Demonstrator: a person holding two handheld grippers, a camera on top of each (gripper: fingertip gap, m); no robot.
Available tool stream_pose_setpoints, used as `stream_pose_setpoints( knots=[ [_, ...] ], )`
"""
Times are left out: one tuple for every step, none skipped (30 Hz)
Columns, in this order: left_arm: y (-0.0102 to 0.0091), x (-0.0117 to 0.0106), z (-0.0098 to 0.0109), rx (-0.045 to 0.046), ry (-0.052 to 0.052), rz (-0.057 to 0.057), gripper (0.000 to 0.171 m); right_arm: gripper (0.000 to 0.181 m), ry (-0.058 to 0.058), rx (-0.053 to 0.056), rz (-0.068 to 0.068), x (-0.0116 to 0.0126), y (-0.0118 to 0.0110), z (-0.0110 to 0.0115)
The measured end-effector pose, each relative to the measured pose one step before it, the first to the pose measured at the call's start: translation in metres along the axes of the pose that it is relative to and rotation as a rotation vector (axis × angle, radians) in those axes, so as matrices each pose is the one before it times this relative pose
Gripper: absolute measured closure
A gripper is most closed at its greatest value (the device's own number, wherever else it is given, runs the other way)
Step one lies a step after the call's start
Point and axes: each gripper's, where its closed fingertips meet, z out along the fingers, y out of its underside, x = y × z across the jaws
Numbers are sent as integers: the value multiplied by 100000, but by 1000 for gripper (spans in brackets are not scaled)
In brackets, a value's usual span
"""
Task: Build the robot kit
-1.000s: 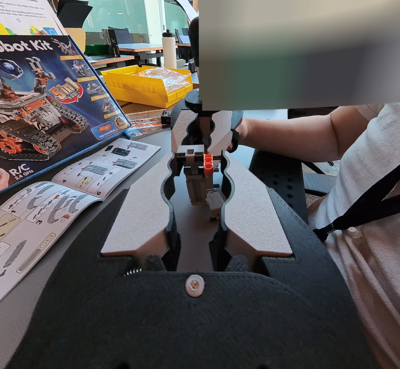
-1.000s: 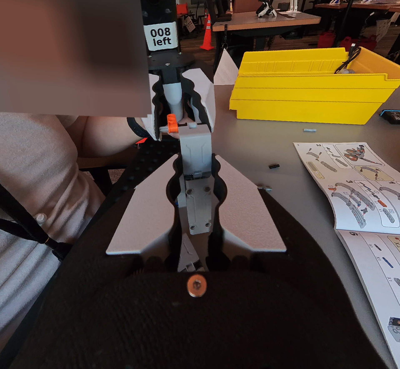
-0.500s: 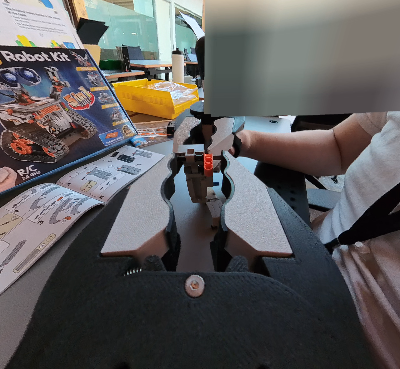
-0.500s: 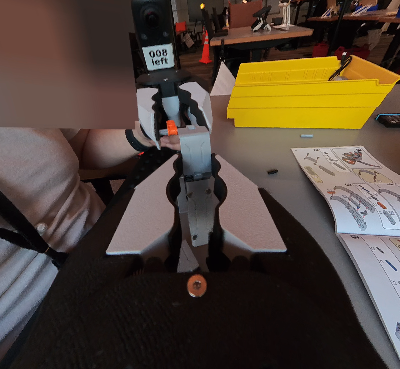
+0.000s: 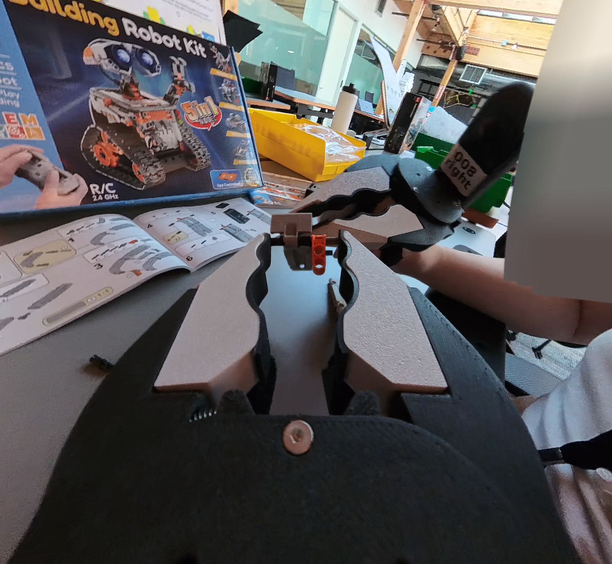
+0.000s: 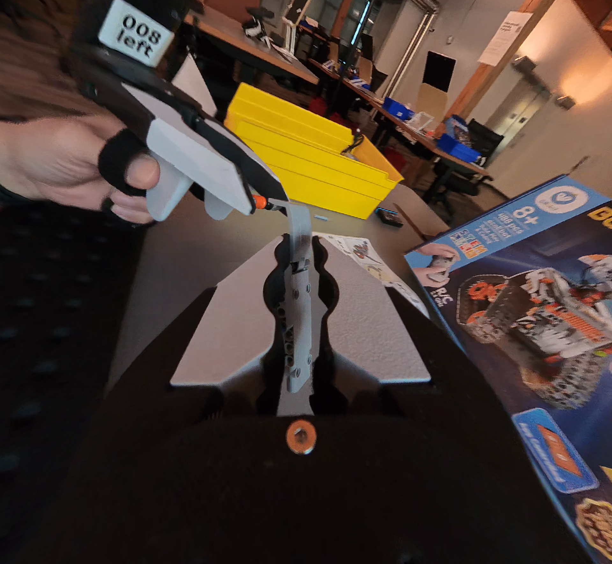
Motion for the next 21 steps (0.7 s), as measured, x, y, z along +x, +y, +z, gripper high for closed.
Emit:
stream_pose_setpoints(
  knots=[
    [261,-212,45,-972,-950,-1035,133,173,1366,-1978,-4033,-49,254,141],
    [227,-145,43,-948,-749,-310,133,175,1191,-1235,-3089,-36,171,96],
    [216,-77,7,-981,-441,129,133,176,290,-1107,-2518,-45,182,83],
    [125,102,-16,-639,878,78,134,177,-468,-1127,-1370,-18,215,35],
    [53,277,-32,-191,2148,-464,136,180,493,-766,-247,228,229,-17],
    [49,170,-34,-106,1493,-885,136,181,-610,36,555,152,142,-49],
    [-14,4,-69,307,402,-559,136,181,-281,140,1154,206,137,-78],
    [-138,-58,-128,1064,-54,-95,134,181,-25,500,836,236,104,-135],
    [-188,-105,-167,1345,-297,114,132,181,-557,1837,35,92,-96,-192],
    [-126,-153,-149,1077,-517,216,132,181,-1000,2017,-638,-52,-169,-207],
    [-108,-91,-109,1008,-24,327,132,181,59,1984,-427,70,-211,-205],
    [-157,86,-78,1231,1164,393,131,181,1281,1619,619,254,-172,-174],
    [-228,211,-45,1559,1926,555,131,181,221,1834,1731,142,-219,-146],
    [-282,202,-22,1859,1711,863,130,181,-489,2710,2705,92,-358,-149],
    [-271,179,-19,1787,1282,1101,130,181,-433,2585,2910,134,-346,-151],
    [-170,126,10,1143,891,962,129,181,117,1748,2389,200,-225,-123],
    [-23,46,18,303,282,491,129,181,-29,977,1689,170,-88,-103],
    [45,-60,18,-151,-386,95,129,181,-223,3,771,108,88,-28],
    [33,-115,-11,-56,-722,-87,129,181,-68,-1654,-850,132,336,94],
    [-18,-212,-54,256,-1161,-274,129,181,-1127,-3587,-3417,19,563,259],
    [-86,-344,-108,659,-1768,-449,129,181,-447,-5429,-6883,161,691,345]
  ],
)
